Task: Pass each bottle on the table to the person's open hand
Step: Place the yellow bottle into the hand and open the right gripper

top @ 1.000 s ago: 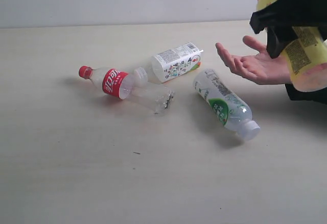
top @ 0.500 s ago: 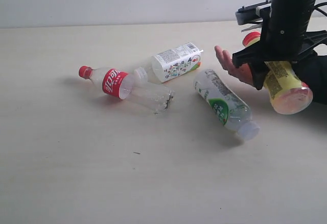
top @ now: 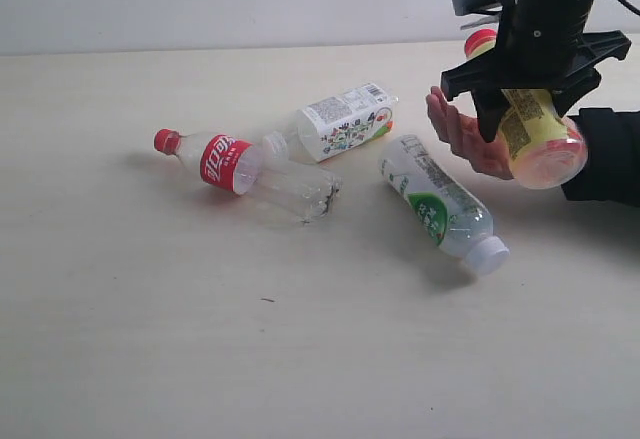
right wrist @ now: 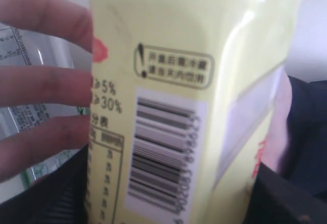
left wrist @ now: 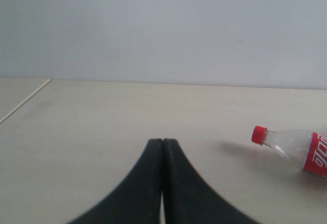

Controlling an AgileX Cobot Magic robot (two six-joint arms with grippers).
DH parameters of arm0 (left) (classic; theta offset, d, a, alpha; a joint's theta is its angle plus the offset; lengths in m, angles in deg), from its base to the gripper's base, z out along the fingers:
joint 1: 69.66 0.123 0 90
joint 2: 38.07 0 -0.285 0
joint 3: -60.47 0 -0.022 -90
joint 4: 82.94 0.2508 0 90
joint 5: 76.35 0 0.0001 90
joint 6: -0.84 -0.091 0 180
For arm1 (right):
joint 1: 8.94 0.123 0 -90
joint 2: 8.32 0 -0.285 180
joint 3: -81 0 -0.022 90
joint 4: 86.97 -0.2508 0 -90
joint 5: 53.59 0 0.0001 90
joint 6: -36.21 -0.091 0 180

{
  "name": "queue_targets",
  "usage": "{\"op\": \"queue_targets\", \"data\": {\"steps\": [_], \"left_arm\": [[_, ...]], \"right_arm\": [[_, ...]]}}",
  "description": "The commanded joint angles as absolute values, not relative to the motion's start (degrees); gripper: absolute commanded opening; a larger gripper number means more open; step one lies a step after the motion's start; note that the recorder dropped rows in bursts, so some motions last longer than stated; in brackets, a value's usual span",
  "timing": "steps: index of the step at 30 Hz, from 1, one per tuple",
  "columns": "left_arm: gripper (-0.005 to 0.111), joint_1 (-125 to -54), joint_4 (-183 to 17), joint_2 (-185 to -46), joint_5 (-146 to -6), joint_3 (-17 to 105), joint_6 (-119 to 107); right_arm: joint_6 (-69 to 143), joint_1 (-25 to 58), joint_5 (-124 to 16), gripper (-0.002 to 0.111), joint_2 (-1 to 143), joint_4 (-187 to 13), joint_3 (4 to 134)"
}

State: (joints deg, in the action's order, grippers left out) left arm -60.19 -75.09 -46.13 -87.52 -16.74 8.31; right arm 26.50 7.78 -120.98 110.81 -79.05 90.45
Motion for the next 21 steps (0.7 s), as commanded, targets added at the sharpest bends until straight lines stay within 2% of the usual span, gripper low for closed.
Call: {"op": "queue_targets", "data": {"steps": [1, 10, 13, 16, 21], "left_arm": [[0.000, -60.41, -75.60, -45.85, -87.64, -16.75, 8.38], [0.000, -60.41, -75.60, -45.85, -87.64, -16.75, 8.38], [0.000, -60.41, -75.60, -45.85, -87.64, -16.75, 8.38], [0.000, -60.41, -75.60, -45.85, -87.64, -16.75, 8.38], [0.000, -60.41, -75.60, -45.85, -87.64, -16.75, 8.38]], "right_arm": [[26.93, 7.35, -119.92, 0.000, 112.45, -79.24, 90.99], [27.05, 7.35, -119.41, 0.000, 114.32, -79.89, 90.99], [27.17, 7.35, -119.41, 0.004, 114.32, -79.89, 90.99], [27.17, 7.35, -119.41, 0.014, 114.32, -79.89, 90.99], [27.17, 7.35, -119.41, 0.038, 114.32, -79.89, 90.99]]}}
